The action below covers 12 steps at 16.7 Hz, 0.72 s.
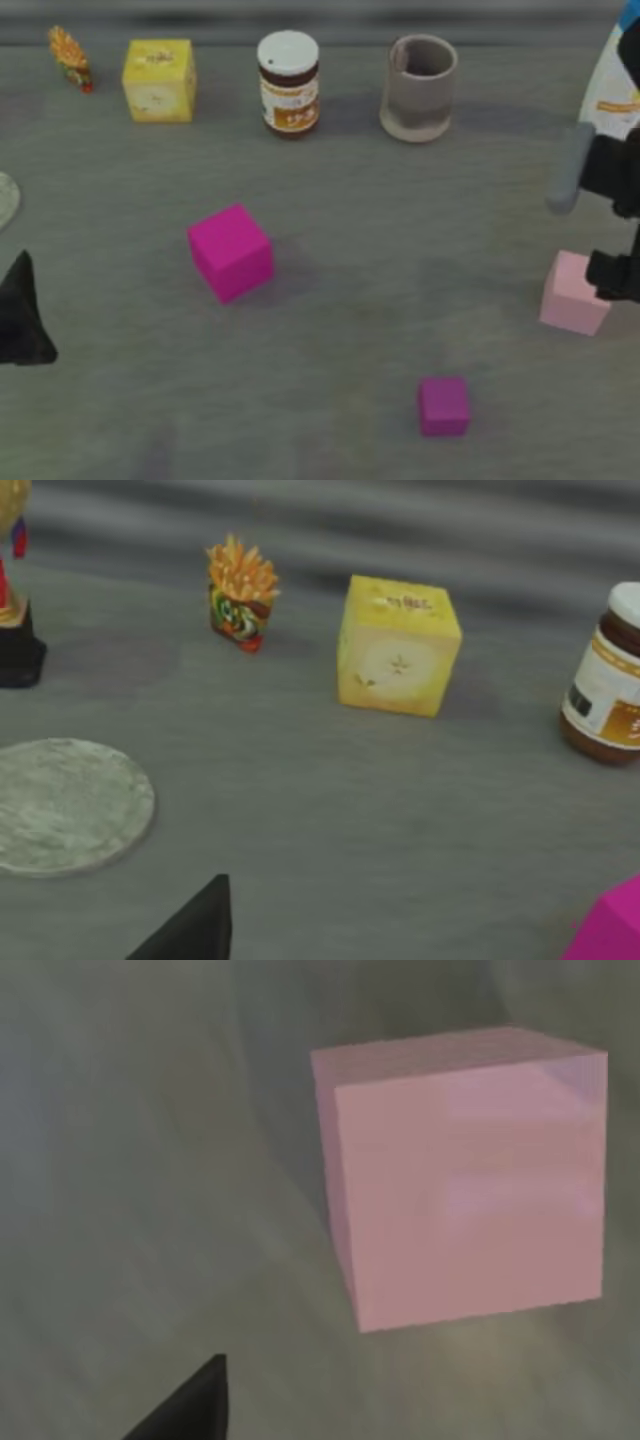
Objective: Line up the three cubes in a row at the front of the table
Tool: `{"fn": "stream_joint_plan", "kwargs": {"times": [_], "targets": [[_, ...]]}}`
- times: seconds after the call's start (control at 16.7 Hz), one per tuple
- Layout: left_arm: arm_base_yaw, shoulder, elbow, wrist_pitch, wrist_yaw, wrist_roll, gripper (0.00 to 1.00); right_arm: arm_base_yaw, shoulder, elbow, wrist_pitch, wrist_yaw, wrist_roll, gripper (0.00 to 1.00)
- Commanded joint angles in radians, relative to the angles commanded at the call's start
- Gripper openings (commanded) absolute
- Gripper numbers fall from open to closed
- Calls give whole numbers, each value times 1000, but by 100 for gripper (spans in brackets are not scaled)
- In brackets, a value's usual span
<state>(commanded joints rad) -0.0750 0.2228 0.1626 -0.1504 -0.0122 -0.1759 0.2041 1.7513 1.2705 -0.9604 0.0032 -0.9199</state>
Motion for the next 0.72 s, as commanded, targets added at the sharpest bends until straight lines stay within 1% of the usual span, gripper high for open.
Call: {"fn": "stream_joint_plan", "kwargs": {"times": [0.18,0.3,0.72], "targets": [[67,-150,-114,101,8,118,100,15,129,102,-67,-1,-69,100],[89,-207,-153,140,11,164,100,20,172,141,-91,-2,-94,100],[95,-223,-163,150,12,176,100,18,187,150,-93,-2,-102,100]]}}
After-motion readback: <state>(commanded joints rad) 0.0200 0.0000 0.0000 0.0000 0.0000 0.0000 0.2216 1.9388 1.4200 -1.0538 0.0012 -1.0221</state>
